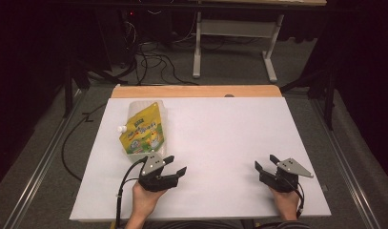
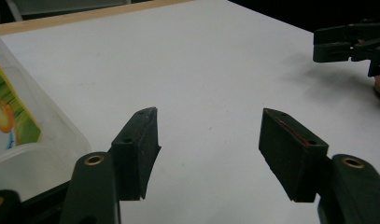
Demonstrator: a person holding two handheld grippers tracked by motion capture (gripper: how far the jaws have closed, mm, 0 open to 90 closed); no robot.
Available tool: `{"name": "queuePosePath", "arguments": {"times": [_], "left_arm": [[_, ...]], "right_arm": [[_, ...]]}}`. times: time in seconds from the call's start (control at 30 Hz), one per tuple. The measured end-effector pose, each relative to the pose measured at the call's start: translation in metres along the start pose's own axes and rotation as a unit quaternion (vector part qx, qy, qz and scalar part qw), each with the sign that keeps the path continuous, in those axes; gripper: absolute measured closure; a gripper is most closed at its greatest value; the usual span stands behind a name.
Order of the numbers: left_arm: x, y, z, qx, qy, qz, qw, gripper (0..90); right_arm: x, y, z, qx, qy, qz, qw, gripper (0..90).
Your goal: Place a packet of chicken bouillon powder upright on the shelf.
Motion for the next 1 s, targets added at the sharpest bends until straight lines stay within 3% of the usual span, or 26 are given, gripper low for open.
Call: {"name": "queuePosePath", "arguments": {"times": [0.4, 0.63, 1.0], "left_arm": [[0.009, 0.016, 0.0, 0.004, -0.003, -0.005, 1.0, 38.0], [0.016, 0.023, -0.004, -0.005, 0.006, -0.01, 0.9999, 38.1], [0.022, 0.035, -0.009, -0.011, 0.006, -0.007, 0.9999, 38.1]], "right_arm": [[0.0, 0.0, 0.0, -0.001, -0.001, -0.002, 1.0, 34.5], [0.0, 0.001, 0.0, -0.003, -0.001, -0.002, 1.0, 34.5], [0.0, 0.001, 0.0, -0.001, -0.001, -0.002, 1.0, 34.5]]}}
Point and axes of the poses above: each handheld gripper's, and its own axes: y roughly forward along the jaws, x roughly out of its underside, z roughly to its right, the point moved 5 cm from there along y, roughly forward along the jaws, and after that the axes turned 15 degrees about -y, right-handed, at the moved point
